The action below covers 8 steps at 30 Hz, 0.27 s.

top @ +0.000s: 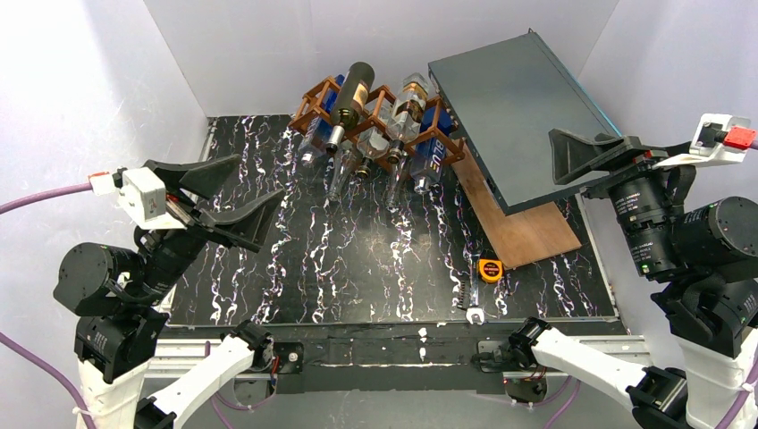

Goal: Put the wine bottle on the wine rack

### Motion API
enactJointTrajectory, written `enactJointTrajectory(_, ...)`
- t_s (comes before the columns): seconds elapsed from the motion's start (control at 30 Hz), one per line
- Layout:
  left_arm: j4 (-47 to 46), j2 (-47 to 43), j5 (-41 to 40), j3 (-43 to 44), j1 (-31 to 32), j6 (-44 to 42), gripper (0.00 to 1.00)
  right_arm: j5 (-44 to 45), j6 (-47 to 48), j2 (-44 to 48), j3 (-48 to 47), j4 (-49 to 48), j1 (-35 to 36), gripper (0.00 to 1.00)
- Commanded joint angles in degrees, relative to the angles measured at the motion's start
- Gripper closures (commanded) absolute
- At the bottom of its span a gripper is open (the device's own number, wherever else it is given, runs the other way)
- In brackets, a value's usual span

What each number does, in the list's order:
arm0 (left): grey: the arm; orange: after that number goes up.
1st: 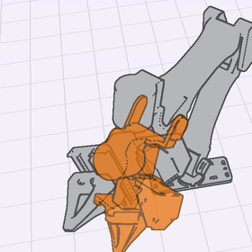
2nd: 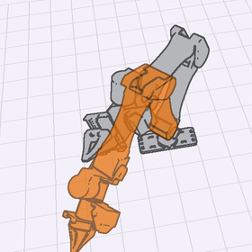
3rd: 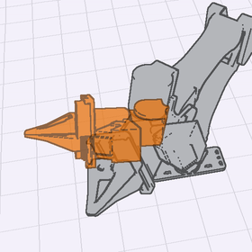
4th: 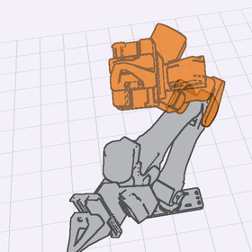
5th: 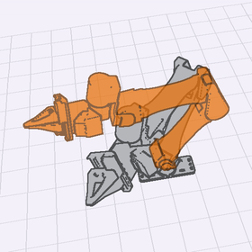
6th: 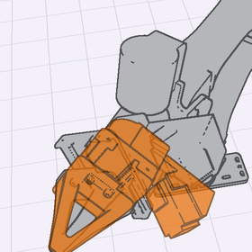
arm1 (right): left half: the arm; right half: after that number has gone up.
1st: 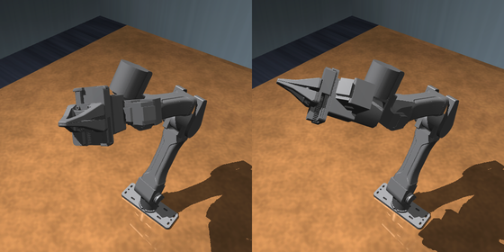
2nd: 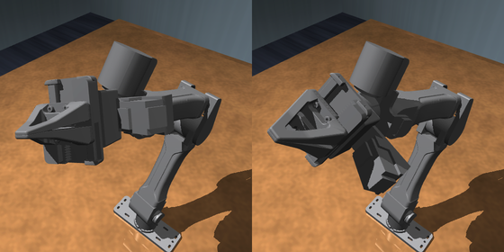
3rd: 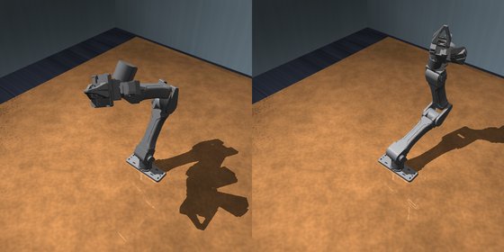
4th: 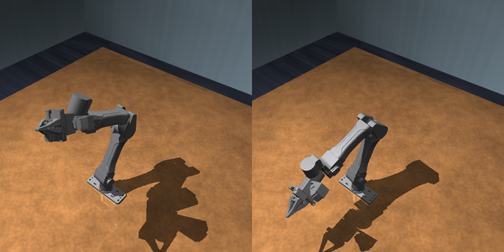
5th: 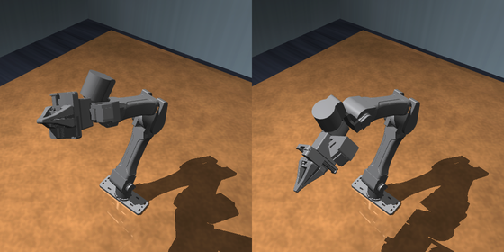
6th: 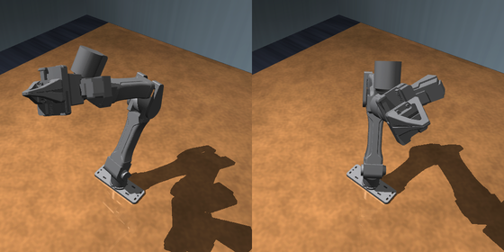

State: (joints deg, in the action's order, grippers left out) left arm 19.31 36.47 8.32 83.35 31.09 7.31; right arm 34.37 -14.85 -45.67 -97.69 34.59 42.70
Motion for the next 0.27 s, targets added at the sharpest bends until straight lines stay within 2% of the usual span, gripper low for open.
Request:
enactJointTrajectory(0.0,-1.12,0.43,-0.76,-0.03,0.21,-1.07,0.02,0.73,-0.46,0.82,-0.18,-3.34,-0.27,0.0)
enactJointTrajectory(0.07,-1.12,0.45,-0.76,-0.24,0.21,-1.03,0.02,-2.57,1.67,1.42,1.53,-5.31,-0.25,0.0)
enactJointTrajectory(0.17,-1.2,0.45,-0.68,-0.29,0.2,-1.0,0.02,2.12,-1.52,-1.74,-2.8,0.79,-0.33,0.0)
enactJointTrajectory(0.23,-1.21,0.4,-0.51,-0.23,0.2,-0.98,0.02,2.41,-0.09,-2.35,-4.16,1.33,-0.4,0.0)
